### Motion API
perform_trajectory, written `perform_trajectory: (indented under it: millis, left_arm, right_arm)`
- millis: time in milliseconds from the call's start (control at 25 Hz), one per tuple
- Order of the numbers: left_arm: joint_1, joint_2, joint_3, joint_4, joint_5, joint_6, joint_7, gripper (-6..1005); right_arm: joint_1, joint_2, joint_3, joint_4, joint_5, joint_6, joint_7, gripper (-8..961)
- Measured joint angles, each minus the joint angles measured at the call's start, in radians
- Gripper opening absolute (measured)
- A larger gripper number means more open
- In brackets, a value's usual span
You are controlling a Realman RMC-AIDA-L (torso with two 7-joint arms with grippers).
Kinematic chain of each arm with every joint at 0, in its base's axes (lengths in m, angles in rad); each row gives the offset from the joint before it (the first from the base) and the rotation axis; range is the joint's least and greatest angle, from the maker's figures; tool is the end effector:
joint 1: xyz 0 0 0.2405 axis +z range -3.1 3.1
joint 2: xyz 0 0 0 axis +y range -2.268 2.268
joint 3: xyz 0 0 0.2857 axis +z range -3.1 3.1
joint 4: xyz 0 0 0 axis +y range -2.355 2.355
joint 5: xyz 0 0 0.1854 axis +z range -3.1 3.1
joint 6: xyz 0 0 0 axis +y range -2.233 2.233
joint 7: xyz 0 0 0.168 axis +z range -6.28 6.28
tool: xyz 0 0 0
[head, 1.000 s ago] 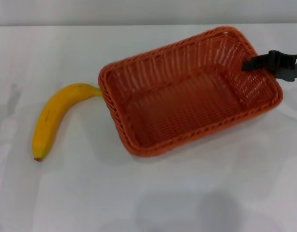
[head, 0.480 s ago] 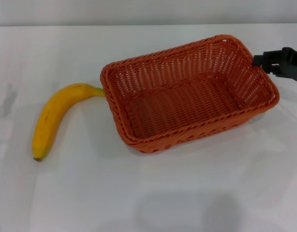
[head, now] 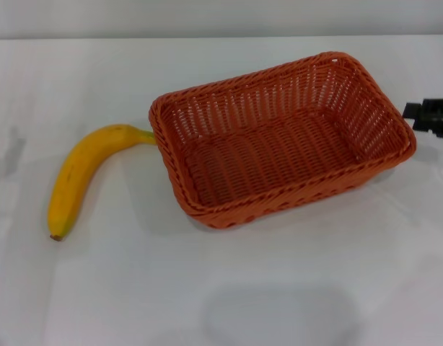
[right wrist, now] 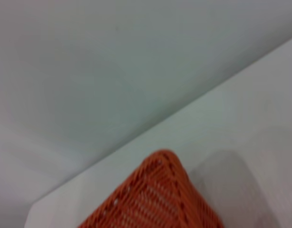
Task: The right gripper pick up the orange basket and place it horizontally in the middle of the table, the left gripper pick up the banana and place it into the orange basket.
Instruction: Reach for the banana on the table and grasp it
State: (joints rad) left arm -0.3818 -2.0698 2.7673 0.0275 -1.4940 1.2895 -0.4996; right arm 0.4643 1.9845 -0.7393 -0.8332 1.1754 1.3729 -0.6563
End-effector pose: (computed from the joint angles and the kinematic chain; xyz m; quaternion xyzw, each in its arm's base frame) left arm -0.3815 0.3220 0.0293 -0.5702 -0.3467 -0.3849 0.6375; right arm 0.3012 0.3661 0.0344 -0.7019 0.6371 0.2739 0.1625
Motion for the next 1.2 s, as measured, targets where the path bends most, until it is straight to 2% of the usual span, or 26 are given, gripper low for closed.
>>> perform_trajectory:
  millis: [240,400,640,760,960,1080,1200]
  left_arm:
    - [0.002,-0.006,-0.001,-0.016,-0.005,-0.001,-0.004,890]
    - [0.005,-0.008,-0.002,-0.016,-0.014,-0.007,-0.002,890]
    - [0.010,-0.009,-0.002,-0.011,-0.041,-0.008,-0.008,890]
    - [0.005,-0.009,-0.001,-0.007,-0.041,-0.009,-0.052,890]
    - [-0.002,-0.001,0.008,-0.033,-0.012,-0.029,-0.246,889]
    - [-0.026,0.001,0.010,-0.095,0.073,-0.068,-0.431,889]
    - [-0.062,0.013,0.013,-0.194,0.224,-0.109,-0.674,889]
  right_arm:
    - [-0.044,0.017,-0.001,-0.042,0.002,0.062,-0.021,435]
    - [-0.079,0.019,0.007,-0.080,0.031,0.062,-0.054,444]
    - [-0.118,0.021,0.156,-0.096,0.112,0.056,-0.279,458]
    - [-0.126,0.023,0.203,-0.060,0.178,0.039,-0.454,464]
    - [-0.118,0.024,0.214,0.097,0.391,-0.030,-0.833,476]
    - [-0.106,0.025,0.209,0.216,0.535,-0.067,-1.110,482]
    - [-0.072,0.029,0.211,0.370,0.688,-0.073,-1.427,489]
